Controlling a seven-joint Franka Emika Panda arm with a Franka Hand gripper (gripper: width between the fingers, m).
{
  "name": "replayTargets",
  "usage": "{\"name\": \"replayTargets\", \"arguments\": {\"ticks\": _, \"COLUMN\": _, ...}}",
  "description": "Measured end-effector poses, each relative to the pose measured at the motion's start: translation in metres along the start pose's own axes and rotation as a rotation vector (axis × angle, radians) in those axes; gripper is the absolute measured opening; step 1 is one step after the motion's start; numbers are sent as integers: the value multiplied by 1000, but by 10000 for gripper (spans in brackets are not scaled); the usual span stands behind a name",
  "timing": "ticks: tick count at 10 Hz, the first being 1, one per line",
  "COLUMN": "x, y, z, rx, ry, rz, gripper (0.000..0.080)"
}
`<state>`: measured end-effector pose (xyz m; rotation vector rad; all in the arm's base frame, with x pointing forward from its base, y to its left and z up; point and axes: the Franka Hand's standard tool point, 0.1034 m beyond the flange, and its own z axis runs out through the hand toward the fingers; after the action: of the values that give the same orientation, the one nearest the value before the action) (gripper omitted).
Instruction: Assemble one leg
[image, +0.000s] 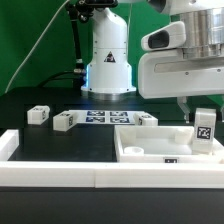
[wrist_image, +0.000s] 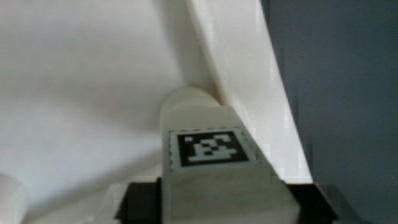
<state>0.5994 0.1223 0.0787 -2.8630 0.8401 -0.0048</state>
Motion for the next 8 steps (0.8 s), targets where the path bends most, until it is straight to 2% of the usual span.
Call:
{"name": "replayTargets", "arguments": {"ticks": 3, "x": -5, "y": -5, "z": 1, "rx": 17, "ry": -20, "rz": 314, "gripper": 309}}
{"name": "replayTargets", "arguments": {"ticks": 6, "x": -13, "y": -12, "z": 4, "rx": 12, "ry": -23, "rz": 585, "gripper": 306}}
{"name": "replayTargets", "arguments": {"ticks": 8, "x": -13, "y": -13, "z": 5, "rx": 38, "ry": -52, "rz": 729, "gripper": 299}}
